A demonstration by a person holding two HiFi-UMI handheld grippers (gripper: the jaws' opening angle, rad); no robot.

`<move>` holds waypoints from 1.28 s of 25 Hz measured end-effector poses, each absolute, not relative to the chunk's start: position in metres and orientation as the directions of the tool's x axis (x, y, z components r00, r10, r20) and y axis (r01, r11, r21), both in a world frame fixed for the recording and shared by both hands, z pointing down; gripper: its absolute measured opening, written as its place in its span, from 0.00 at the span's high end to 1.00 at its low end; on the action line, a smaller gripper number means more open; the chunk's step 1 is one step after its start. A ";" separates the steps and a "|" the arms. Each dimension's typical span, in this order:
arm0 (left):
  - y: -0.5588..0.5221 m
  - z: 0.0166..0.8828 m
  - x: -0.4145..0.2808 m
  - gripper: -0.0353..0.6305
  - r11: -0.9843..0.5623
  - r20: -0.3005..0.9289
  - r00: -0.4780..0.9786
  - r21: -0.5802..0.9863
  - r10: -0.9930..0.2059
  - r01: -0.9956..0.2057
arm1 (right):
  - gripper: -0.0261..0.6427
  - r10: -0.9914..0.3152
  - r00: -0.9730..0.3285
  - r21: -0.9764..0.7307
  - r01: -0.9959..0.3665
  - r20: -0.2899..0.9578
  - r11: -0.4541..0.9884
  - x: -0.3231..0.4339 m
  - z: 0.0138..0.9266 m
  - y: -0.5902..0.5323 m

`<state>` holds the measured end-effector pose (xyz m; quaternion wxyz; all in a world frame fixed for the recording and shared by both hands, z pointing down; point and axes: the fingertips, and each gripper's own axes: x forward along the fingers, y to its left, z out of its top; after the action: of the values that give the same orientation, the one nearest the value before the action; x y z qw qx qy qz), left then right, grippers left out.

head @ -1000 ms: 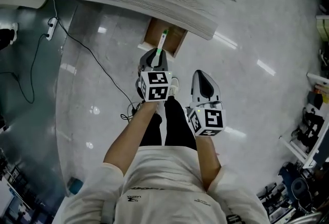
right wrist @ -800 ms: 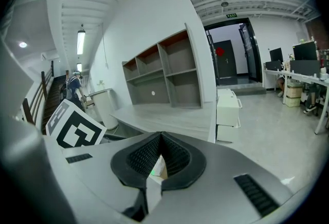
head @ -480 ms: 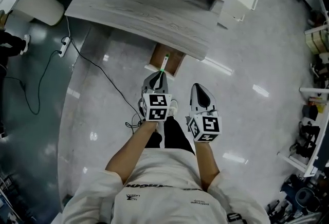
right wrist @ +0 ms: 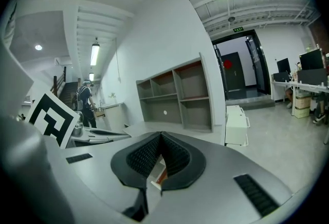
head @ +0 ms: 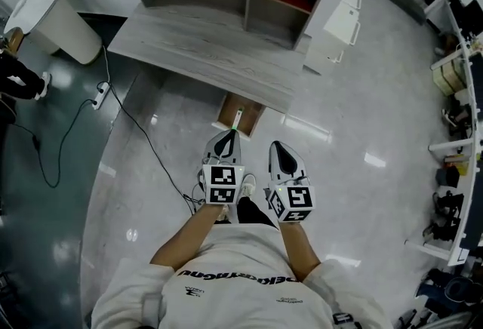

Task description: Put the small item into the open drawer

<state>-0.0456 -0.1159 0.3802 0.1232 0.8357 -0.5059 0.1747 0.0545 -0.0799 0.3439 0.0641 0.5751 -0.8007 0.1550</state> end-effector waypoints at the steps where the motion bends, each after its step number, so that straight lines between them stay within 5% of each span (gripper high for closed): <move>1: -0.111 0.373 -0.044 0.92 -0.467 0.405 0.437 0.027 -0.803 -0.884 | 0.92 -0.906 -0.330 -0.173 -0.941 0.265 0.292 0.054 0.337 -0.078; 32: -0.085 0.290 -0.043 0.92 -0.497 0.258 0.481 0.001 -0.838 -0.868 | 0.92 -0.929 -0.337 -0.127 -0.939 0.153 0.319 0.051 0.270 -0.070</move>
<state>-0.0432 -0.0847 0.2904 0.0656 0.8579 -0.4971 0.1123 0.0508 -0.0702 0.2699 0.0261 0.5753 -0.8118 0.0964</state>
